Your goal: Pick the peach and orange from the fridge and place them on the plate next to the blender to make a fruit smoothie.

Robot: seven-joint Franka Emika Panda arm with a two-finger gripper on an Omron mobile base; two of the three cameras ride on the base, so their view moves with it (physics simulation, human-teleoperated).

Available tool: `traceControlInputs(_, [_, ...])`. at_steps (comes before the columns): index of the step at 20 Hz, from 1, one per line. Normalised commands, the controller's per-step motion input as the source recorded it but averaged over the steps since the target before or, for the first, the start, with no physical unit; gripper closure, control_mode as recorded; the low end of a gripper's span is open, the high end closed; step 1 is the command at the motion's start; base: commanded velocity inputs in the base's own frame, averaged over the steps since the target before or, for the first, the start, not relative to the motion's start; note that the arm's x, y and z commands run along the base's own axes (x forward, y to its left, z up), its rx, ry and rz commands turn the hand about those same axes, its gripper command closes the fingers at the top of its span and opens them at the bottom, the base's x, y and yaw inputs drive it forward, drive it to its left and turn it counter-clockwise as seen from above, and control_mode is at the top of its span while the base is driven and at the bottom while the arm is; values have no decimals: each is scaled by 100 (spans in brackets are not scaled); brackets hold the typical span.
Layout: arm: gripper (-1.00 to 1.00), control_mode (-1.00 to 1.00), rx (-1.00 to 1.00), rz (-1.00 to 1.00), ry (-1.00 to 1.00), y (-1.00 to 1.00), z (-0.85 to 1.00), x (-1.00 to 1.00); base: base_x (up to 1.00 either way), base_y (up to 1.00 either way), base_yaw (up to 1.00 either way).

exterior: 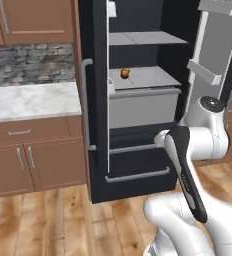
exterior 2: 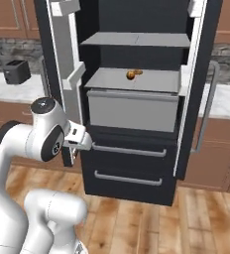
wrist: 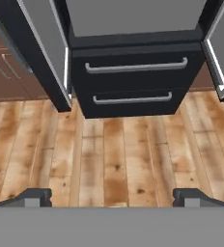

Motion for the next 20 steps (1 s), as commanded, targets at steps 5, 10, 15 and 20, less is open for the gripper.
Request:
traceControlInputs(5, [-100,100,0,0,0,0,0,0,100,-21,17])
traceControlInputs(10, [-100,100,0,0,0,0,0,0,89,-34,5])
traceControlInputs(15, [-100,100,0,0,0,0,0,0,65,-37,0])
traceControlInputs(20, [-100,100,0,0,0,0,0,0,62,-24,0])
